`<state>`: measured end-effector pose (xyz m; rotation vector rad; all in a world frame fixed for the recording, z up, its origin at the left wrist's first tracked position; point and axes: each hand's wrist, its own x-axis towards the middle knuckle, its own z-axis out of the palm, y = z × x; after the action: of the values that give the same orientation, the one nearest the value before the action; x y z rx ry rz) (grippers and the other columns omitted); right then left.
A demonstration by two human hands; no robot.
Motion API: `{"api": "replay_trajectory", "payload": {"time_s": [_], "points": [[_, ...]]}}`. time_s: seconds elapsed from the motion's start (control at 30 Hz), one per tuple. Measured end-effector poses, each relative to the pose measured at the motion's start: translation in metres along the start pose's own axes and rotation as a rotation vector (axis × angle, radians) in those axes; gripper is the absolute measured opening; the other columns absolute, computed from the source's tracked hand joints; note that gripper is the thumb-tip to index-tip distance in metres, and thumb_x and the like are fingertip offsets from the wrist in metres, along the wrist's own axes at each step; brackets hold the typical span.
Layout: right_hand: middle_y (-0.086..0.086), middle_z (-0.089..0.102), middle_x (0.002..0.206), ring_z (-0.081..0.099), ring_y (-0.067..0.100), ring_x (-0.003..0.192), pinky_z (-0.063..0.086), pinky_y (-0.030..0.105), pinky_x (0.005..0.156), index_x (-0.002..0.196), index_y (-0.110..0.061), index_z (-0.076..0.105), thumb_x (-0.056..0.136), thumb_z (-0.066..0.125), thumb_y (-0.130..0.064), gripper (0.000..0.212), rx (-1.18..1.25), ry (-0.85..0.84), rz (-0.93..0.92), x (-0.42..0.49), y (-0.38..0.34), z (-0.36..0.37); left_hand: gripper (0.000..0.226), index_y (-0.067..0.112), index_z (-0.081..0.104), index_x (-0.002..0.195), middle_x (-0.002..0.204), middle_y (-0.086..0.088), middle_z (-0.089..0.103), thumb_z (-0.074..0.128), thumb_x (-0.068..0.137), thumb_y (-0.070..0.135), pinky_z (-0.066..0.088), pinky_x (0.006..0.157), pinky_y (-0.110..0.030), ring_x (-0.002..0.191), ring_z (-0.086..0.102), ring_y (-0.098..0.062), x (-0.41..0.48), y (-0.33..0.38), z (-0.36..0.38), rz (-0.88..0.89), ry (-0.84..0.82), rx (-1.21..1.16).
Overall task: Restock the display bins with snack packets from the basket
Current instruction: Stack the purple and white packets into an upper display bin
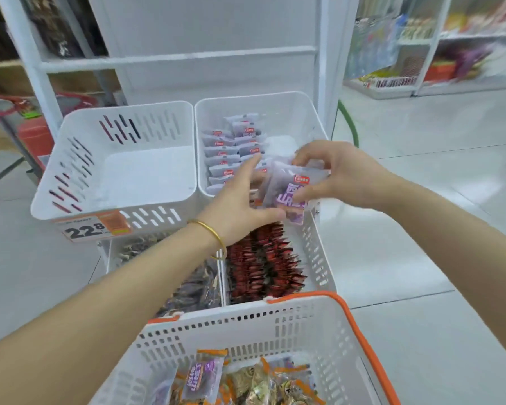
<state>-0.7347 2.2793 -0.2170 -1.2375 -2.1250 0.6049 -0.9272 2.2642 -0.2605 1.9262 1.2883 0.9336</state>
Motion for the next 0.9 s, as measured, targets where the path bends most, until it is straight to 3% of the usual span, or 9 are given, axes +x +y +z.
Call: {"api": "replay_trajectory", "payload": {"time_s": [0.07, 0.13, 0.3, 0.47, 0.53, 0.6, 0.73, 0.83, 0.9], "points": [[-0.002, 0.055, 0.094, 0.049, 0.0, 0.074, 0.035, 0.017, 0.066, 0.09, -0.019, 0.058, 0.066, 0.083, -0.012, 0.035, -0.07, 0.177, 0.034, 0.018, 0.015, -0.025, 0.085, 0.017, 0.024, 0.146, 0.137, 0.005, 0.04, 0.075, 0.078, 0.022, 0.027, 0.104, -0.017, 0.129, 0.035, -0.006, 0.028, -0.001, -0.001, 0.089, 0.063, 0.182], [-0.002, 0.053, 0.097, 0.048, 0.014, 0.086, 0.033, 0.024, 0.069, 0.096, -0.015, 0.06, 0.069, 0.08, -0.01, 0.034, -0.225, 0.247, 0.059, 0.036, 0.028, -0.041, 0.074, 0.016, 0.027, 0.145, 0.146, -0.001, 0.035, 0.068, 0.085, 0.025, 0.021, 0.107, -0.022, 0.136, 0.029, -0.014, 0.048, -0.01, 0.0, 0.105, 0.085, 0.37], [0.001, 0.048, 0.096, 0.05, 0.024, 0.092, 0.038, 0.034, 0.075, 0.102, -0.009, 0.055, 0.075, 0.069, -0.004, 0.03, -0.467, -0.001, 0.017, 0.071, 0.054, -0.028, 0.055, 0.013, 0.033, 0.142, 0.144, -0.007, 0.038, 0.054, 0.093, 0.029, 0.021, 0.107, -0.028, 0.134, 0.028, -0.023, 0.068, -0.027, 0.011, 0.067, 0.05, 0.551], [0.009, 0.051, 0.109, 0.051, 0.028, 0.096, 0.037, 0.032, 0.072, 0.099, -0.014, 0.047, 0.079, 0.065, -0.006, 0.028, -0.591, -0.129, 0.073, 0.089, 0.077, 0.003, 0.05, 0.013, 0.036, 0.14, 0.141, -0.005, 0.04, 0.048, 0.095, 0.033, 0.02, 0.105, -0.024, 0.131, 0.03, -0.021, 0.076, -0.035, 0.011, 0.107, 0.027, 0.619], [0.01, 0.052, 0.112, 0.049, 0.027, 0.095, 0.037, 0.031, 0.073, 0.098, -0.014, 0.046, 0.081, 0.066, -0.008, 0.028, -0.531, -0.189, 0.139, 0.092, 0.083, 0.012, 0.052, 0.013, 0.035, 0.141, 0.143, -0.004, 0.038, 0.046, 0.096, 0.036, 0.018, 0.106, -0.023, 0.132, 0.028, -0.019, 0.077, -0.039, 0.011, 0.109, 0.02, 0.628], [0.01, 0.052, 0.118, 0.045, 0.022, 0.094, 0.035, 0.028, 0.073, 0.11, -0.011, 0.047, 0.086, 0.062, -0.011, 0.029, -0.408, -0.252, 0.233, 0.092, 0.086, 0.016, 0.053, 0.013, 0.033, 0.142, 0.145, -0.004, 0.036, 0.045, 0.096, 0.037, 0.016, 0.107, -0.022, 0.134, 0.026, -0.018, 0.077, -0.042, 0.012, 0.11, 0.016, 0.627], [-0.001, 0.04, 0.141, 0.05, 0.023, 0.113, 0.046, 0.034, 0.086, 0.14, -0.022, 0.028, 0.09, 0.056, -0.015, 0.058, -0.072, -0.385, 0.432, 0.094, 0.08, 0.005, 0.055, 0.015, 0.03, 0.143, 0.146, -0.002, 0.034, 0.044, 0.096, 0.039, 0.015, 0.108, -0.021, 0.136, 0.023, -0.017, 0.077, -0.046, 0.013, 0.108, 0.015, 0.609], [0.002, 0.038, 0.146, 0.042, 0.024, 0.129, 0.039, 0.036, 0.104, 0.144, -0.017, 0.033, 0.093, 0.053, -0.015, 0.055, -0.357, -0.468, 0.356, 0.098, 0.077, 0.007, 0.055, 0.016, 0.03, 0.143, 0.146, -0.002, 0.034, 0.044, 0.095, 0.039, 0.016, 0.107, -0.021, 0.135, 0.024, -0.017, 0.077, -0.047, 0.012, 0.112, 0.021, 0.594], [0.006, 0.045, 0.141, 0.044, 0.024, 0.127, 0.036, 0.032, 0.104, 0.138, -0.013, 0.044, 0.092, 0.053, -0.012, 0.047, -0.452, -0.426, 0.277, 0.099, 0.078, 0.014, 0.055, 0.016, 0.03, 0.143, 0.146, -0.002, 0.034, 0.044, 0.095, 0.039, 0.016, 0.107, -0.022, 0.135, 0.024, -0.017, 0.076, -0.047, 0.013, 0.112, 0.025, 0.596]]}}
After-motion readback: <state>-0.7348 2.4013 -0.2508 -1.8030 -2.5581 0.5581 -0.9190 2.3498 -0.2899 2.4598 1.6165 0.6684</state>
